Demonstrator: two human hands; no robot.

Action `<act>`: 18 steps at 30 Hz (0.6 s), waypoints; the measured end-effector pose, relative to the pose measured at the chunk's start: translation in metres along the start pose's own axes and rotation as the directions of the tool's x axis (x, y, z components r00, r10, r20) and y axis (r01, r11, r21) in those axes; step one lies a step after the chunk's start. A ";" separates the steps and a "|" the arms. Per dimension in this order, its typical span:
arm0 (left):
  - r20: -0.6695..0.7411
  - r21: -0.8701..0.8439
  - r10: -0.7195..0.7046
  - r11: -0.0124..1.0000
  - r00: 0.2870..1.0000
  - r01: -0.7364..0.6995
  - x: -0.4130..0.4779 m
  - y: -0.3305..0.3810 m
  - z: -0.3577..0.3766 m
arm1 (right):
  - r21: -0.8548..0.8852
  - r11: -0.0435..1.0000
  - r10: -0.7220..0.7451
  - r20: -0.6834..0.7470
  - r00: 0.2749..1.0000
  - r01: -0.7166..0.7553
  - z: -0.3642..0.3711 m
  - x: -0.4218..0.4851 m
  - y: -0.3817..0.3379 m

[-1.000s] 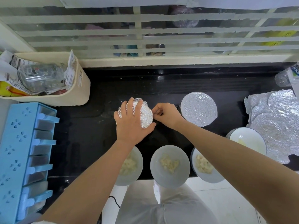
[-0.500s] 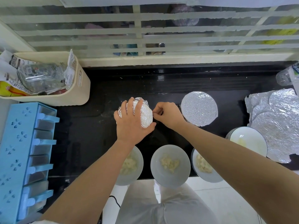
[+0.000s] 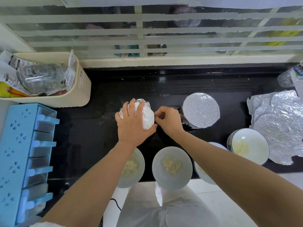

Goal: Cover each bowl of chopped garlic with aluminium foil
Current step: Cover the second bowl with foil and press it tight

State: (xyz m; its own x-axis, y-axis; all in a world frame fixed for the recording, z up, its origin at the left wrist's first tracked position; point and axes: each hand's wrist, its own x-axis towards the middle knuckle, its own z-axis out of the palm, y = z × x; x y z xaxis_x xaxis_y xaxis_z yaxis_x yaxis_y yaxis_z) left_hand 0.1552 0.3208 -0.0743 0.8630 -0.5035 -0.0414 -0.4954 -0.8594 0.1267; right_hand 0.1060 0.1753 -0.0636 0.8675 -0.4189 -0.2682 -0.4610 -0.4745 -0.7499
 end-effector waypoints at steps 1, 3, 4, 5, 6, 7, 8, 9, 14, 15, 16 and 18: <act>0.001 -0.004 -0.001 1.000 1.000 0.001 0.000 0.000 0.000 | 0.025 0.999 0.022 0.008 1.000 -0.022 -0.001 -0.001 0.000; 0.003 -0.005 -0.003 1.000 1.000 0.003 0.000 0.001 0.000 | 0.099 0.993 0.067 0.021 0.998 -0.069 -0.001 -0.003 0.001; 0.001 -0.004 -0.002 1.000 1.000 0.002 0.000 0.001 0.001 | 0.146 0.984 0.097 0.028 0.995 -0.100 -0.001 -0.004 0.002; -0.003 0.000 -0.001 1.000 1.000 0.001 0.000 0.001 0.000 | 0.202 0.970 0.132 0.036 0.991 -0.137 -0.001 -0.007 0.002; -0.008 0.004 0.000 1.000 1.000 0.000 0.000 0.001 0.000 | 0.265 0.946 0.181 0.047 0.982 -0.187 -0.001 -0.009 0.003; -0.010 0.008 0.001 1.000 1.000 -0.001 0.000 0.001 0.000 | 0.333 0.912 0.231 0.063 0.971 -0.238 0.000 -0.011 0.003; -0.014 0.007 0.003 1.000 1.000 -0.003 0.000 0.001 0.000 | 0.394 0.874 0.272 0.086 0.958 -0.284 0.001 -0.013 0.003; -0.017 0.006 0.004 1.000 1.000 -0.004 0.000 0.001 0.000 | 0.454 0.832 0.301 0.113 0.947 -0.318 0.002 -0.015 0.002; -0.015 0.008 0.002 1.000 1.000 -0.002 0.000 0.002 0.000 | 0.591 0.682 0.346 0.259 0.902 -0.431 -0.007 -0.020 -0.009; -0.012 0.008 0.000 1.000 1.000 0.000 0.000 0.002 0.000 | 0.575 0.691 0.341 0.274 0.899 -0.437 -0.009 -0.020 -0.010; -0.012 0.008 0.000 1.000 1.000 0.001 0.000 0.002 -0.001 | 0.547 0.714 0.334 0.282 0.899 -0.437 -0.011 -0.019 -0.011; -0.012 0.010 0.011 1.000 1.000 -0.011 0.000 0.001 -0.002 | 0.481 0.768 0.318 0.286 0.904 -0.423 -0.015 -0.014 -0.011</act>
State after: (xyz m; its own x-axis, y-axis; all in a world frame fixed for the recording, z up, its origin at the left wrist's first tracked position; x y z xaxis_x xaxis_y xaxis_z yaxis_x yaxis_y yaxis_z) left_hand 0.1551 0.3201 -0.0723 0.8587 -0.5118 -0.0284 -0.5056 -0.8547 0.1176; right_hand 0.0960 0.1746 -0.0428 0.6909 -0.3078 -0.6541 -0.6309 0.1851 -0.7535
